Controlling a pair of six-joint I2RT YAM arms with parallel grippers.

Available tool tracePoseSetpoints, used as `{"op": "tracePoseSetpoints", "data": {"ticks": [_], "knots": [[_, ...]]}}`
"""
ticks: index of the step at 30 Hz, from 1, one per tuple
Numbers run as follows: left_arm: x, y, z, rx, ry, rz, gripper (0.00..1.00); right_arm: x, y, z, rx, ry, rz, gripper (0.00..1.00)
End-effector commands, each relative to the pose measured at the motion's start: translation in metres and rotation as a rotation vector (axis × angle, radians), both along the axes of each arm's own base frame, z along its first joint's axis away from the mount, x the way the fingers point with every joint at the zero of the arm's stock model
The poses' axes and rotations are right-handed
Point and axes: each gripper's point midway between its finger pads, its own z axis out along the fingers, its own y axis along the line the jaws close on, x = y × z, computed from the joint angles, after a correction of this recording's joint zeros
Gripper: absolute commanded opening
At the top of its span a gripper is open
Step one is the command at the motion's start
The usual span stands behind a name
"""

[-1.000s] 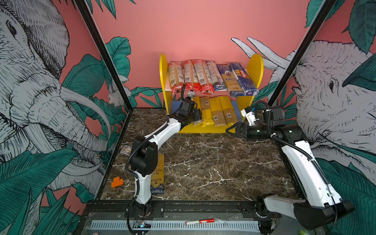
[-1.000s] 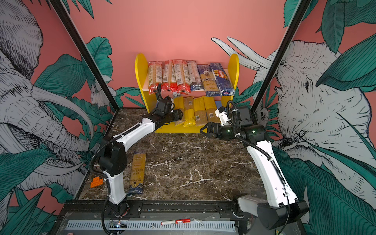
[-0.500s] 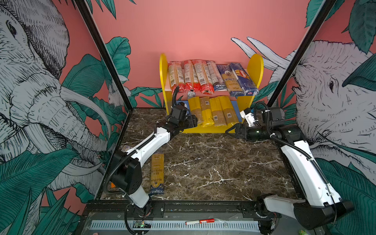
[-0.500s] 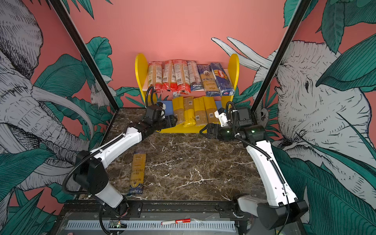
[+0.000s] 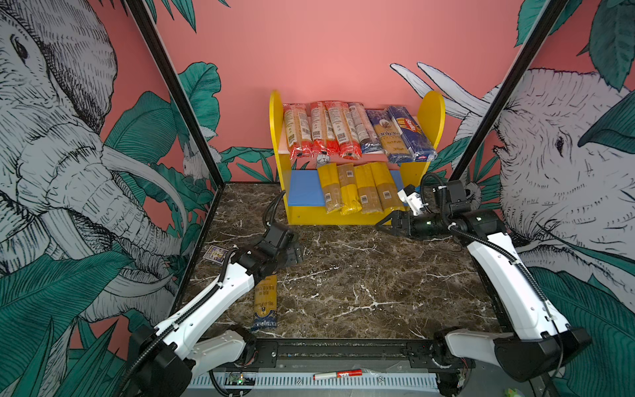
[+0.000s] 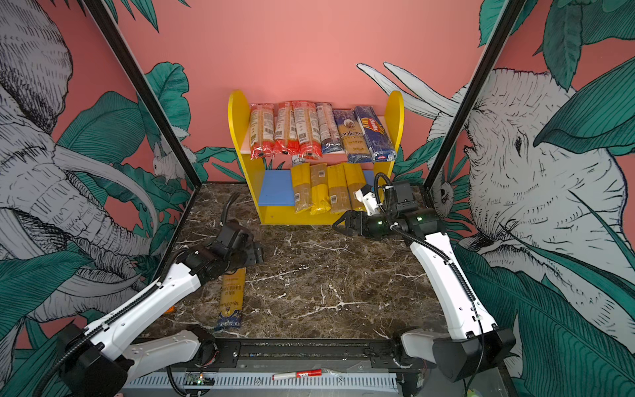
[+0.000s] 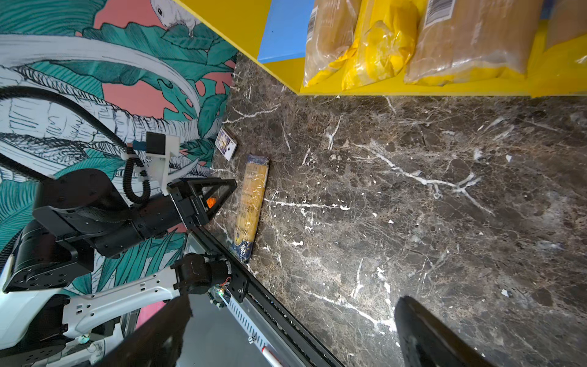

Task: Arrange pasta packages on shelves
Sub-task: Pick up the pasta bag from the middle-left of the table.

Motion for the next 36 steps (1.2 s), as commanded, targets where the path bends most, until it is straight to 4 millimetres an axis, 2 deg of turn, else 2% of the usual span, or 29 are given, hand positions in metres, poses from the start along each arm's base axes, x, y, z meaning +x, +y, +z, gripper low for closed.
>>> {"op": "tracePoseSetpoints", "data": {"ticks": [1, 6, 10, 14, 21, 24, 28, 32, 36], "knots": [[-0.055, 0.045, -0.029, 0.098, 0.189, 0.159, 0.89, -0.006, 0.01, -0.003, -0.008, -0.018, 0.062, 0.99], [-0.088, 0.059, -0.049, 0.093, 0.252, 0.223, 0.99, -0.018, 0.018, -0.01, -0.029, -0.021, 0.097, 0.99], [-0.107, 0.065, -0.063, 0.063, 0.288, 0.259, 0.99, -0.03, 0.023, -0.01, -0.027, -0.019, 0.117, 0.99], [-0.117, 0.067, -0.074, 0.049, 0.304, 0.271, 0.99, -0.055, 0.034, -0.018, -0.061, 0.012, 0.198, 0.99], [-0.123, 0.069, -0.092, 0.061, 0.332, 0.282, 0.99, -0.092, 0.055, -0.024, -0.054, 0.038, 0.29, 0.99], [-0.118, 0.069, -0.096, 0.078, 0.321, 0.269, 0.99, -0.102, 0.061, -0.028, -0.085, 0.027, 0.323, 0.99], [-0.117, 0.069, -0.109, 0.119, 0.344, 0.258, 0.99, -0.107, 0.062, -0.024, -0.074, 0.007, 0.32, 0.99], [-0.115, 0.058, -0.125, 0.091, 0.378, 0.246, 0.99, -0.108, 0.058, -0.024, -0.079, 0.001, 0.31, 0.99], [-0.113, 0.057, -0.132, 0.115, 0.388, 0.238, 0.99, -0.107, 0.058, -0.024, -0.086, 0.002, 0.306, 0.99]]}}
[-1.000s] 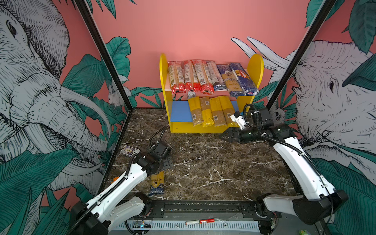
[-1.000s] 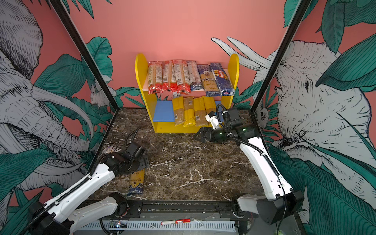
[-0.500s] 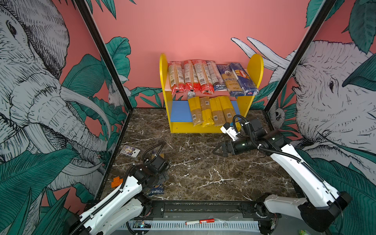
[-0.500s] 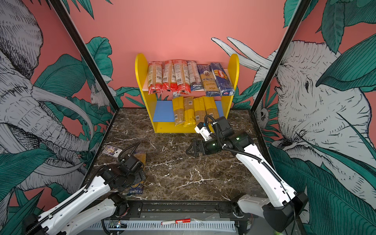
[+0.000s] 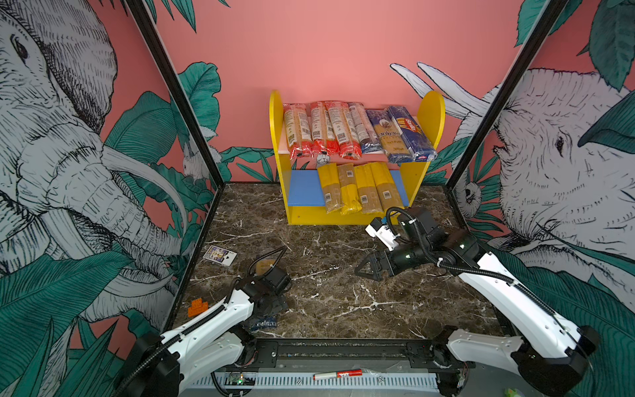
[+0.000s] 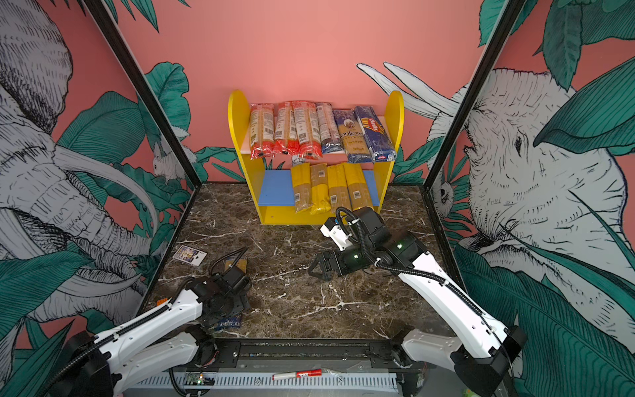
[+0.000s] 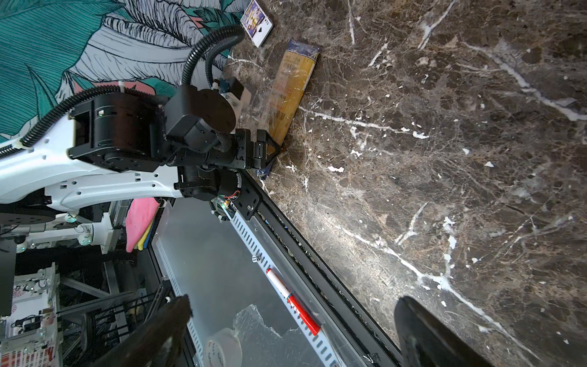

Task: Arrange pasta packages on shelves
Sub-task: Pick up the pasta bag from the middle-left of the table.

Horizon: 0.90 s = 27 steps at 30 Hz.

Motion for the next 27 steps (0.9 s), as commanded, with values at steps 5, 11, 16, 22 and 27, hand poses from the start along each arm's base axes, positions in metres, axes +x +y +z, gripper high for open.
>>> {"op": "tracePoseSetpoints", "data": {"ticks": [5, 11, 16, 22, 27], "knots": [[0.003, -0.001, -0.012, 0.01, -0.002, -0.008, 0.99, 0.001, -0.002, 0.002, -0.01, -0.016, -0.007, 0.99], [0.009, -0.011, -0.027, -0.034, -0.013, -0.009, 0.95, 0.001, -0.003, 0.002, -0.031, -0.017, 0.004, 0.99], [0.011, -0.017, -0.034, -0.045, 0.004, -0.023, 0.61, 0.0, -0.007, 0.002, -0.056, -0.027, 0.014, 0.99], [0.016, -0.026, -0.034, -0.051, 0.033, -0.058, 0.25, -0.002, -0.011, 0.001, -0.068, -0.029, 0.012, 0.99], [0.021, -0.032, -0.019, -0.054, 0.03, -0.097, 0.0, -0.002, -0.013, 0.005, -0.057, -0.052, 0.002, 0.99]]}}
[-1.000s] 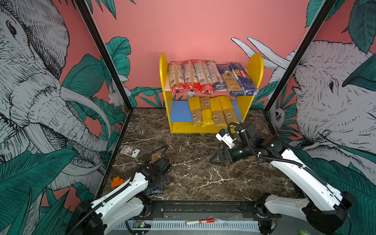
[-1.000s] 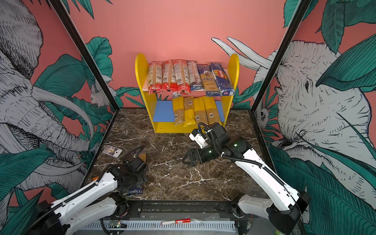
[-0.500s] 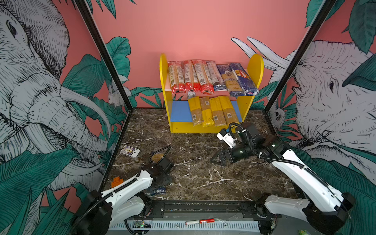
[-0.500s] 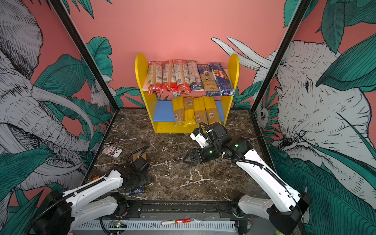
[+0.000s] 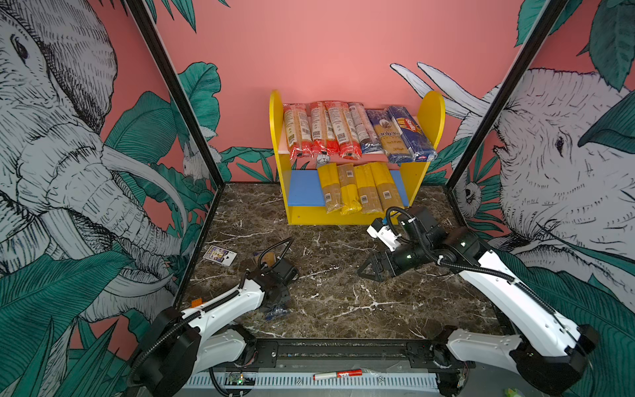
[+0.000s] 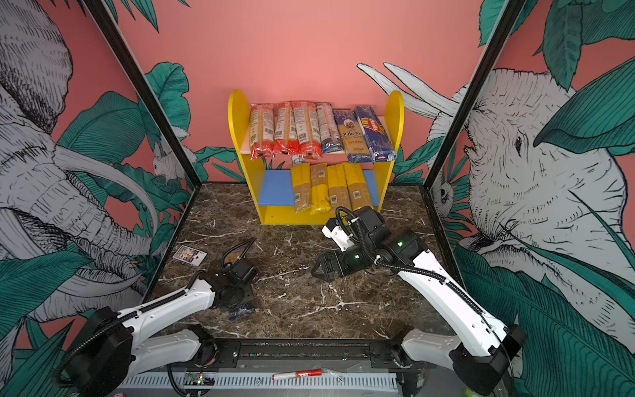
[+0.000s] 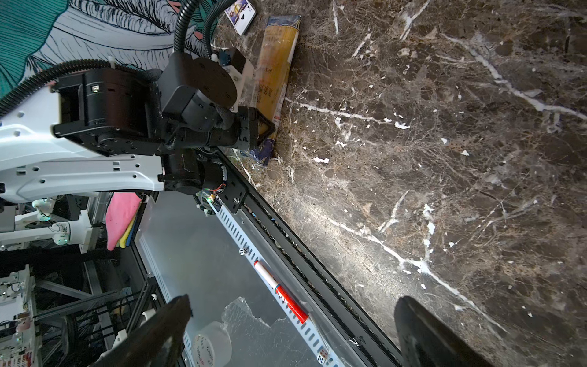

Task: Arrange pasta packages on shelves
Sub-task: Pick up the pasta bag from the middle-left of the table.

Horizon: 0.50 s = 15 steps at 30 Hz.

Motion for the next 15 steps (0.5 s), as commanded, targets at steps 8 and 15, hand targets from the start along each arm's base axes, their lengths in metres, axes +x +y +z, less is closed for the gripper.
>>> {"op": "tracePoseSetpoints", "data": {"ticks": [8, 15], "knots": [[0.001, -0.01, 0.046, -0.04, -0.033, -0.096, 0.0, 0.003, -0.002, 0.013, 0.04, -0.068, -0.017, 0.99], [0.023, -0.029, 0.084, -0.147, -0.22, -0.172, 0.0, 0.011, -0.001, 0.026, 0.075, -0.096, -0.039, 0.99]]}}
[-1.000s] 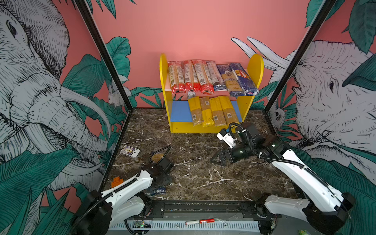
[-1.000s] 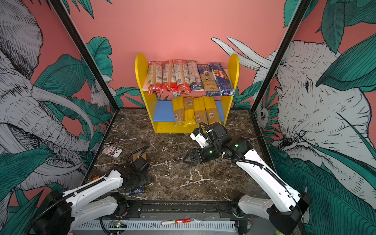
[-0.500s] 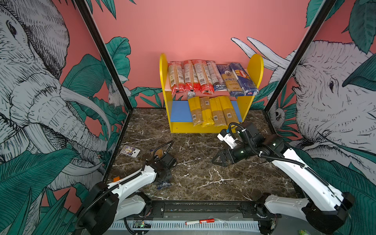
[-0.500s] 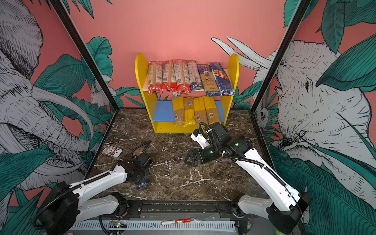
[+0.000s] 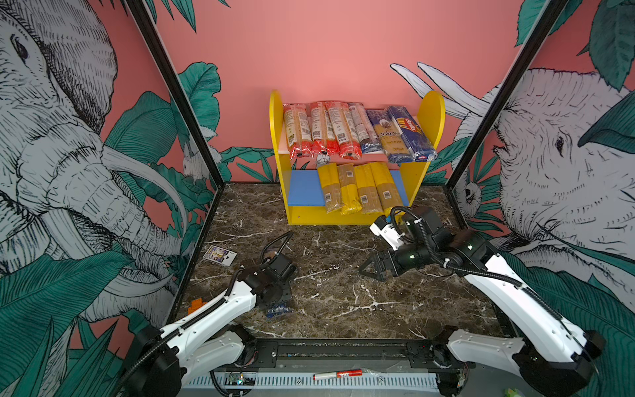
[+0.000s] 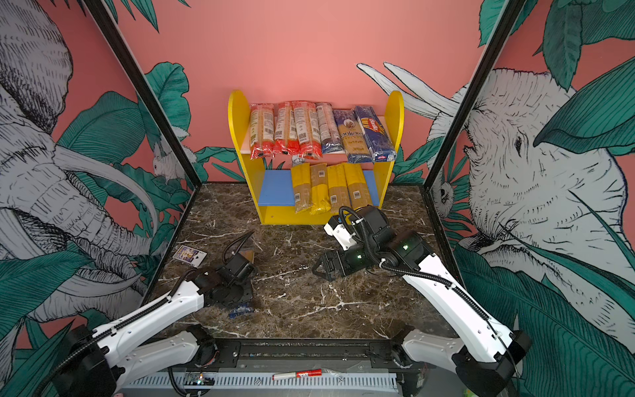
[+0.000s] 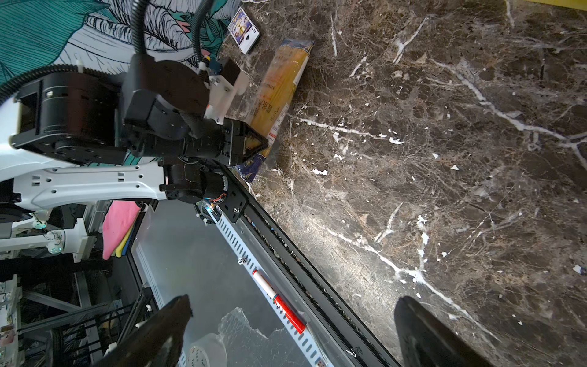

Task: Arrange pasta packages on shelves
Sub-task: Pick up the pasta bag from the middle-left of the table, then place the pasta bag on the shelf.

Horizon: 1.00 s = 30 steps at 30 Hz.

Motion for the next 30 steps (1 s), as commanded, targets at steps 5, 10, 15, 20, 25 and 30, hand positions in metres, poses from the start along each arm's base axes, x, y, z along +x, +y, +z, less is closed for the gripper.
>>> {"op": "tracePoseSetpoints", "data": {"ticks": [5, 10, 15, 20, 25, 30], "knots": [[0.035, -0.029, 0.057, -0.132, -0.252, -0.119, 0.0, 0.014, 0.0, 0.019, 0.06, -0.039, -0.031, 0.99], [0.04, -0.053, 0.075, -0.195, -0.327, -0.23, 0.0, 0.026, -0.001, 0.023, 0.082, -0.032, -0.069, 0.99], [0.053, -0.069, 0.104, -0.257, -0.438, -0.285, 0.0, 0.039, 0.0, 0.028, 0.123, -0.029, -0.087, 0.99], [0.071, -0.08, 0.139, -0.223, -0.503, -0.336, 0.0, 0.054, 0.003, 0.036, 0.155, -0.029, -0.091, 0.99], [0.103, -0.096, 0.162, -0.16, -0.549, -0.347, 0.0, 0.07, 0.004, 0.045, 0.182, -0.043, -0.096, 0.99], [0.144, -0.121, 0.179, -0.095, -0.594, -0.366, 0.0, 0.083, 0.0, 0.048, 0.19, -0.047, -0.111, 0.99]]}}
